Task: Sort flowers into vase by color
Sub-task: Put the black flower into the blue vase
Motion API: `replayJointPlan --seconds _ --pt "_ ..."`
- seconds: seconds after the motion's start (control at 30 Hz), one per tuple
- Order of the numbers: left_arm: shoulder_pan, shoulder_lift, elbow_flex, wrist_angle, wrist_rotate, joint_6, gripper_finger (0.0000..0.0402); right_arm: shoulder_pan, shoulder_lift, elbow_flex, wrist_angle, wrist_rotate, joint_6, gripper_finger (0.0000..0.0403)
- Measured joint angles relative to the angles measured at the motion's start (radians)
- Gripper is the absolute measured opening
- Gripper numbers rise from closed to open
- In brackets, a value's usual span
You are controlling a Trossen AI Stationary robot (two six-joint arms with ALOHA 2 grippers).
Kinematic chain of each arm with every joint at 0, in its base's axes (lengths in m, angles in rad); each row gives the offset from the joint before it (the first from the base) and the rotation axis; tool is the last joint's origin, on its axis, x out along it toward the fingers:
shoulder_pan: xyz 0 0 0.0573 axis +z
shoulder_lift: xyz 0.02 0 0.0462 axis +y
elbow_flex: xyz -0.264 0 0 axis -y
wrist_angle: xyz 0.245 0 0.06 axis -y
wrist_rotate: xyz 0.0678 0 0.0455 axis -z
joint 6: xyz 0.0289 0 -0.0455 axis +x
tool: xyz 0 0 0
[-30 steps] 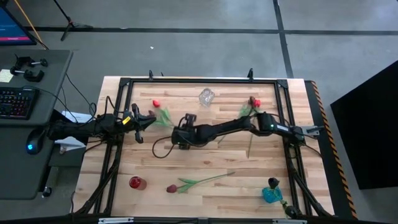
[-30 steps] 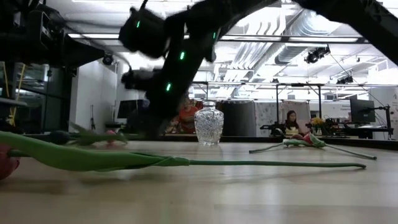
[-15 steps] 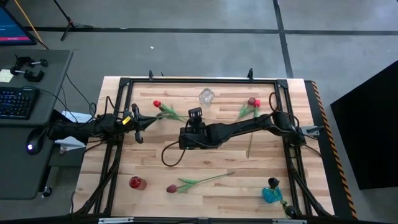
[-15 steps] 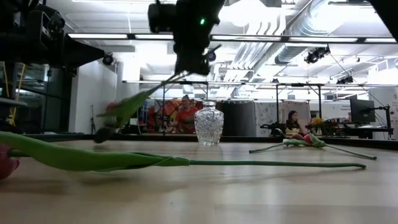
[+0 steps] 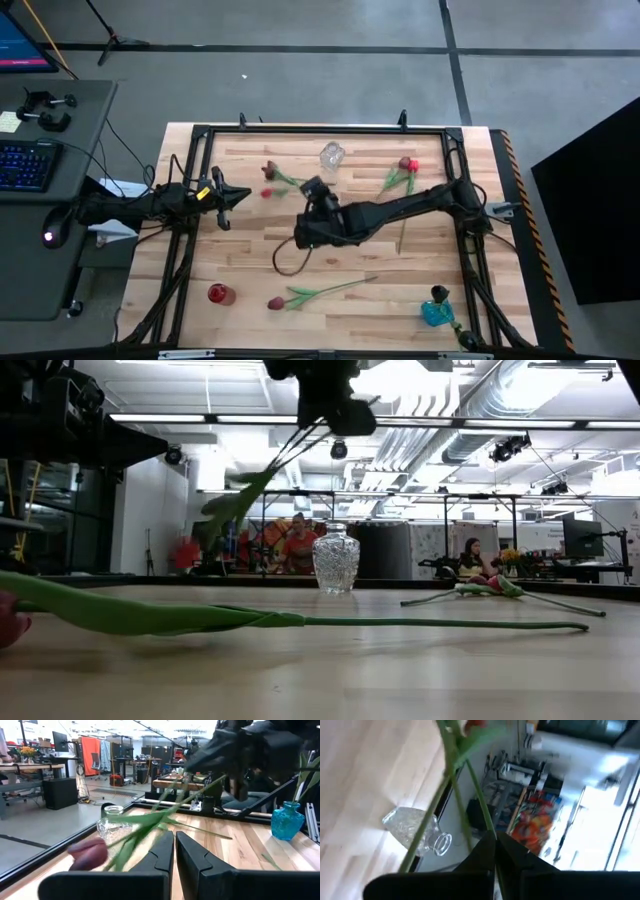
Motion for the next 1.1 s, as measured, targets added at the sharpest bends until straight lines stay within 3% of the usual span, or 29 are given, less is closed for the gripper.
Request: replayJointPlan --seconds 0.23,0.5,0.63,0.87,0.97,1.1 --pt "0.0 0.0 0.0 0.0 0.0 0.0 0.0008 0.011 0.0 0.0 -0.031 0.173 -0.108 0.0" --pt "0.0 0.0 0.0 0.0 0.0 0.0 0.0008 0.014 0.001 0.018 -0.052 0.253 -0.106 0.0" --pt "0.0 0.0 0.0 0.0 0.0 0.0 0.0008 0.006 -0.027 0.061 -0.156 0.15 0.097 0.0" --pt "0.0 0.0 0.0 0.0 0.0 0.0 0.0008 -0.015 -0.222 0.063 -0.45 -0.127 0.73 0.0" --pt "0.0 0.0 0.0 0.0 0.0 0.0 0.0008 0.002 -0.343 -0.016 -0.424 -0.152 0.832 0.0" --pt "0.0 0.0 0.0 0.0 0.0 0.0 0.0008 0.049 -0.54 -0.215 -0.249 -0.202 0.87 0.0"
